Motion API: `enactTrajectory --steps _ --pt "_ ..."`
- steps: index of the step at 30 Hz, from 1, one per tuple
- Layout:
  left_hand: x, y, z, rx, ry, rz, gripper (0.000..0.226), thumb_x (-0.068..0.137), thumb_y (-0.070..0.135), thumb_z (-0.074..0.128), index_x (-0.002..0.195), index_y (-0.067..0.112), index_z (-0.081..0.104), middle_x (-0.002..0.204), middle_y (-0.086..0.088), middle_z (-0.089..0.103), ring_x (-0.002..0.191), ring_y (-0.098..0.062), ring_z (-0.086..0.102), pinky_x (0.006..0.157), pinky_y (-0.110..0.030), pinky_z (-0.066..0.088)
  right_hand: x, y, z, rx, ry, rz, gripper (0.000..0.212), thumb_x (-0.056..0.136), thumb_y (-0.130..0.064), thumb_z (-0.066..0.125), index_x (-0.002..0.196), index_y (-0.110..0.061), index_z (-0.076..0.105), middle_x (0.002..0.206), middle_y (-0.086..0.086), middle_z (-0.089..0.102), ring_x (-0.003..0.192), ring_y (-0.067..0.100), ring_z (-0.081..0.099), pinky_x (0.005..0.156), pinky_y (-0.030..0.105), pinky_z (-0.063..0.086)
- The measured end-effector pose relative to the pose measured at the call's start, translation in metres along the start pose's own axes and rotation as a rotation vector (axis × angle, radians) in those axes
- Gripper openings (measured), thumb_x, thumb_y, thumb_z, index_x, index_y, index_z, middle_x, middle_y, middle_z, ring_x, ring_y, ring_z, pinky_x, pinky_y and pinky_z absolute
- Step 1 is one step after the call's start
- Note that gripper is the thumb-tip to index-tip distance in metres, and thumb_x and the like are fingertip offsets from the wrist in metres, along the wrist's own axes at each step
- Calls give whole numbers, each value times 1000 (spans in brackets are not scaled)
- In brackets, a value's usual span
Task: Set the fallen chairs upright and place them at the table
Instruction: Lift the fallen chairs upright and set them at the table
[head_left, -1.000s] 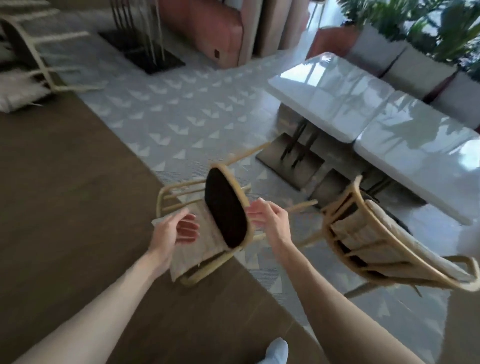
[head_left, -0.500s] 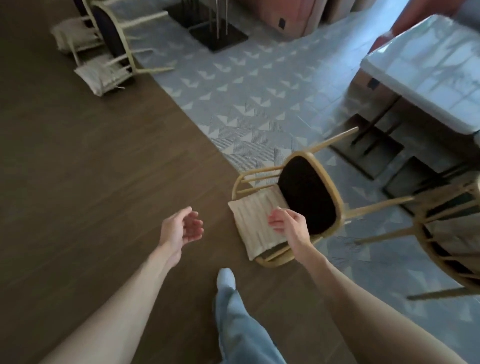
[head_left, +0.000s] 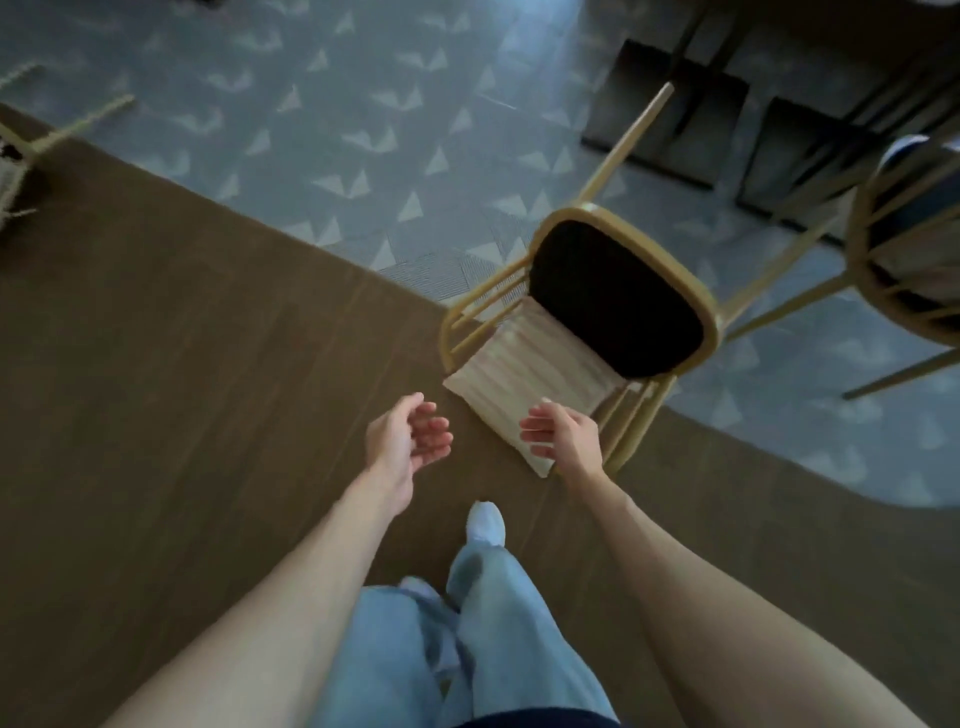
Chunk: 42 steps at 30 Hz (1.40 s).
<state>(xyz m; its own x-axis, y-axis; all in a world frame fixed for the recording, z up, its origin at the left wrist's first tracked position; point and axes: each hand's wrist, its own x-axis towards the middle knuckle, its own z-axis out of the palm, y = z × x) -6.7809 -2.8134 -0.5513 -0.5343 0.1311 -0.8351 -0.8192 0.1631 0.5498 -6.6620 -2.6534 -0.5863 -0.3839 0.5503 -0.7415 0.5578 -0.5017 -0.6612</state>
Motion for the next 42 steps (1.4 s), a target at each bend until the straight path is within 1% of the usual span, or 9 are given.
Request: enactTrajectory --steps 5,12,16,22,27,31,34,39,42 --pt "54 5 22 165 -167 -65 28 98 32 59 93 7 69 74 -10 70 60 -20 69 60 -33 58 13 16 33 232 135 102 26 104 -20 52 92 -5 69 88 16 72 80 27 67 67 32 52" --pt "194 -27 12 100 -233 -218 57 91 49 64 122 3 56 105 -19 65 92 -29 70 73 -38 62 102 111 120 764 322 332 26 104 -27 53 123 -10 56 113 16 70 98 31 72 84 39 59" --pt "297 -83 -6 209 -188 -298 66 88 52 65 130 3 49 117 -23 65 104 -34 69 83 -42 60 179 195 155 969 278 400 61 99 -31 60 151 -7 39 135 19 59 112 32 68 93 42 55" --pt "448 -206 -3 388 -249 -330 101 66 67 64 144 6 42 127 -19 63 107 -30 69 79 -41 62 304 326 156 1039 208 396 98 75 -46 71 156 -7 31 154 19 44 126 30 57 100 43 51" --pt "558 -269 23 531 -342 -206 138 44 77 68 159 19 17 143 -3 46 109 -20 61 105 -52 50 398 413 119 1084 266 317 112 67 -55 74 160 -19 23 163 12 33 144 29 41 116 48 40" --pt "615 -284 45 467 -374 -84 126 42 77 69 151 23 37 147 0 53 128 -23 55 102 -47 52 442 448 89 1125 355 254 99 64 -53 76 151 -21 41 152 4 48 138 25 47 104 44 49" --pt "633 -286 55 352 -430 -30 114 51 75 66 149 23 40 137 0 65 124 -20 63 102 -45 52 457 459 75 1074 315 180 78 65 -48 77 138 -29 55 139 -2 61 130 20 53 99 40 51" --pt "624 -278 52 248 -504 -54 87 65 58 74 140 18 54 124 0 73 116 -17 69 105 -41 51 450 450 71 1067 309 153 70 73 -40 72 139 -28 56 135 -2 67 126 19 59 109 43 46" --pt "599 -265 46 279 -490 -35 77 69 58 73 135 22 58 120 3 75 111 -16 71 108 -45 48 421 432 69 1041 338 189 70 73 -41 73 139 -27 55 136 -1 66 126 22 60 99 41 50"
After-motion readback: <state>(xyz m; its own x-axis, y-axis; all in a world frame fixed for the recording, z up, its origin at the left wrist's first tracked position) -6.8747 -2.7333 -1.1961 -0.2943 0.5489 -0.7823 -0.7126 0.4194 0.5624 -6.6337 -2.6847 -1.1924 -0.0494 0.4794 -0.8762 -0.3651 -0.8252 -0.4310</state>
